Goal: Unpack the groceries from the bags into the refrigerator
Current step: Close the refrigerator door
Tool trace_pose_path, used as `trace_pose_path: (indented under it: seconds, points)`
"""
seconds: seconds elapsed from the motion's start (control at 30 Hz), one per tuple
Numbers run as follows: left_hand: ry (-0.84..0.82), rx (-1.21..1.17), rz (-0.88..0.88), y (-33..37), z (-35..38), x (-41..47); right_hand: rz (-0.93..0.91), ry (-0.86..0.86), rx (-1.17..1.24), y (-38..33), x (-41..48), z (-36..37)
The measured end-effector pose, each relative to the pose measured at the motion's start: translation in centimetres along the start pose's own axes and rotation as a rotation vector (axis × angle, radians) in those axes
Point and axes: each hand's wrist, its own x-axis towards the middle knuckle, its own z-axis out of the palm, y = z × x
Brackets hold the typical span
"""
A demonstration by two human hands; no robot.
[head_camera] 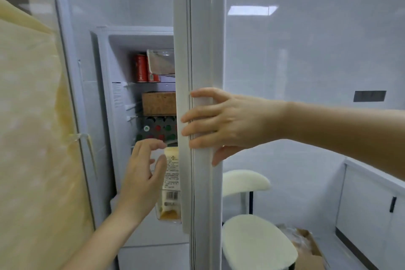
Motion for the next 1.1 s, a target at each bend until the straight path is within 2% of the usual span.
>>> trace_pose_path:
  seconds: [0.37,0.47,0.57,0.73,1.1]
  points:
    - [-0.032,0.177,0.067,2.4,-1.8,-3.1,-0.041,0.073,-0.011,1.2,5.2,2.9]
    - [-0.03,0.327,0.03,1.8,-1.7,-3.5,-0.037,0.073,-0.014,1.5,7.3,4.1]
    - [0.042,0.472,0.057,0.4,-2.3,-3.1,-0.015,0.067,-0.063,1.8,8.8,5.1]
    - [0.076,0.407,-0.029,-2.2,-4.2,-2.6,0.072,0.028,-0.165,2.4,10.1,7.5]
    - [0.134,0.404,-0.189,-13.5,-9.1,1.4,0.151,-0.033,-0.131,4.3,21.0,16.0]
